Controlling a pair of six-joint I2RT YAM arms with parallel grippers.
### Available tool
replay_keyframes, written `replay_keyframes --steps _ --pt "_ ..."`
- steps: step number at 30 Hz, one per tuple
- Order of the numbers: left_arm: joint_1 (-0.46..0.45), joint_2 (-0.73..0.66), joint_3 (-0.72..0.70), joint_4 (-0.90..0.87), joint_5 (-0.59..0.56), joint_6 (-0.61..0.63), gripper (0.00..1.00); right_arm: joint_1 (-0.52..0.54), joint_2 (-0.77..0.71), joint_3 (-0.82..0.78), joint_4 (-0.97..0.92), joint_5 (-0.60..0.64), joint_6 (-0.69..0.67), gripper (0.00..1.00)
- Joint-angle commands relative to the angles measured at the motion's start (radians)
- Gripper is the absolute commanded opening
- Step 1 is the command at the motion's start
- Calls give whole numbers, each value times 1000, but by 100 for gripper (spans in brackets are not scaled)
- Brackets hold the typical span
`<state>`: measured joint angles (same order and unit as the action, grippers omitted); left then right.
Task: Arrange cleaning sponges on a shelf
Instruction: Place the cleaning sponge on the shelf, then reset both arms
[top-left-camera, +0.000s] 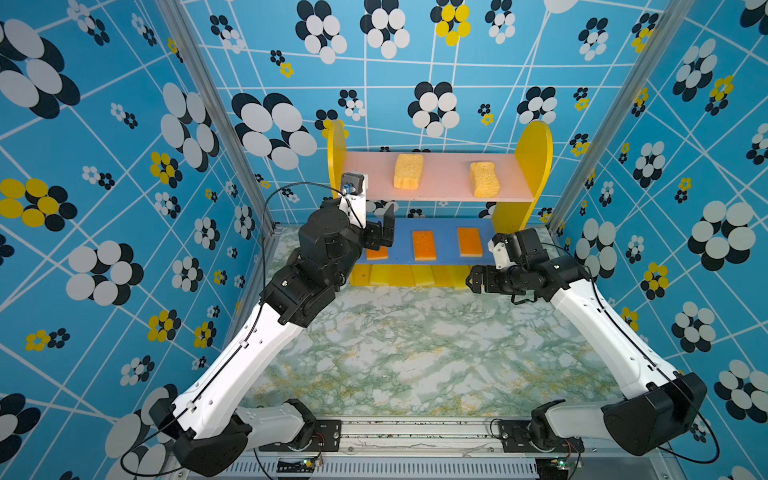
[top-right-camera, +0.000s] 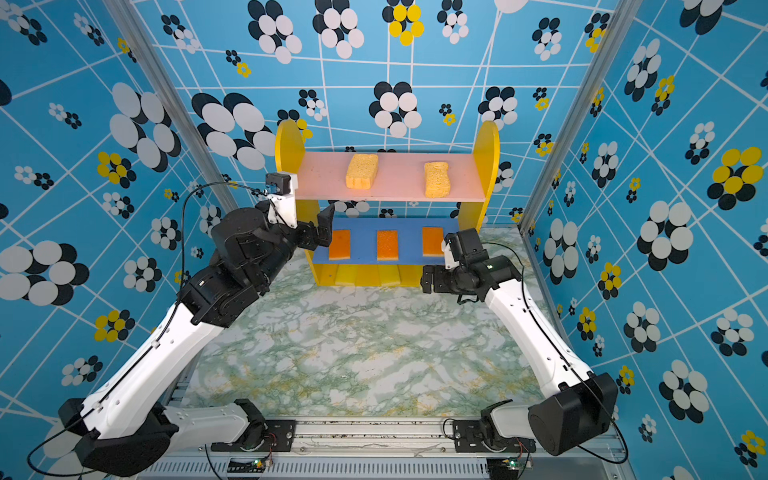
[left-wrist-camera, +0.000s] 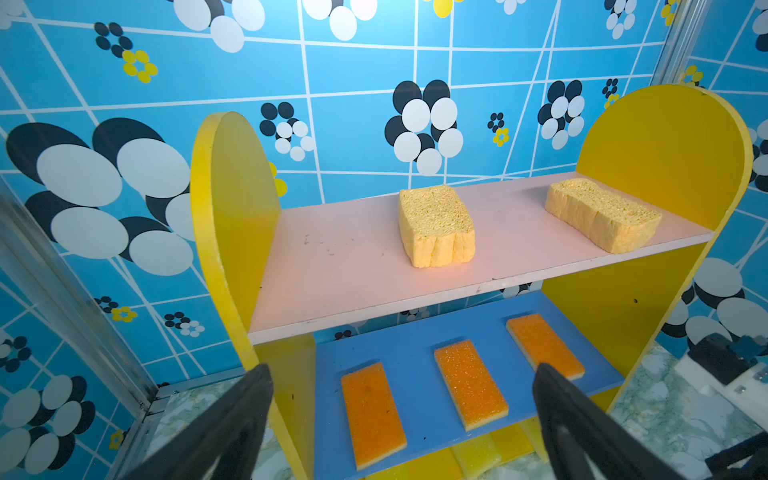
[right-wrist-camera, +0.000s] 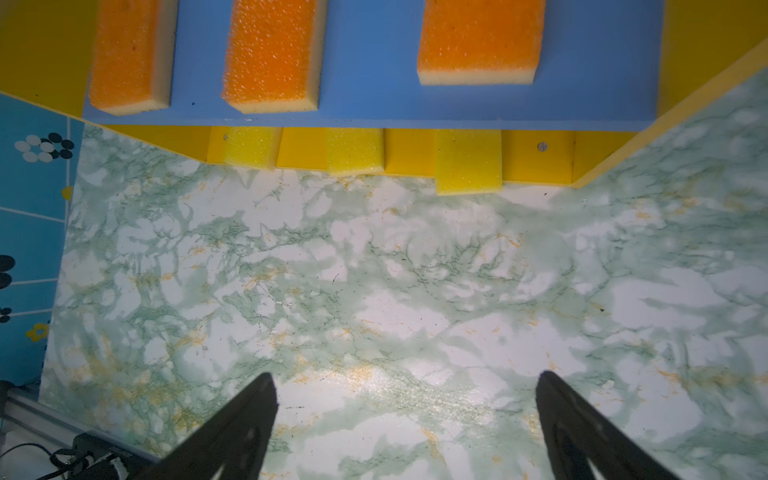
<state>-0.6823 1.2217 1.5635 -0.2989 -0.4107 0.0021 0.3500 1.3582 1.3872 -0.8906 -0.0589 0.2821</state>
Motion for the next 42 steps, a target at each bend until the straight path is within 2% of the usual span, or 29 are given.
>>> replay_keyframes --steps 1,6,9,11,13,17,24,28,31,38,42 --pt "1 -57 -71 7 -59 47 99 -3 -13 45 -57 61 -77 99" --pt "41 -124 -175 -14 -69 61 99 -4 -48 49 -39 133 -122 99" --pt "112 -155 -229 -51 27 53 99 -10 -126 -23 71 182 -130 99" --pt "157 -175 -281 -40 27 51 99 -19 -169 -63 138 198 -155 99" --pt "203 -204 -363 11 20 61 99 -21 -196 -84 180 232 -181 99" --pt "336 -259 -580 197 106 81 99 -37 -214 -88 213 272 -213 99" --pt "513 -224 -810 411 255 18 99 -159 -221 -159 328 212 -179 99" --pt "530 -162 -870 454 260 30 99 -186 -217 -226 397 229 -199 99" --pt "552 -115 -948 550 272 22 99 -209 -202 -292 448 251 -212 99" --pt "574 -41 -1063 715 250 12 99 -218 -212 -581 820 247 -260 99" --pt "585 -14 -1070 735 274 16 99 -267 -163 -628 881 205 -205 99"
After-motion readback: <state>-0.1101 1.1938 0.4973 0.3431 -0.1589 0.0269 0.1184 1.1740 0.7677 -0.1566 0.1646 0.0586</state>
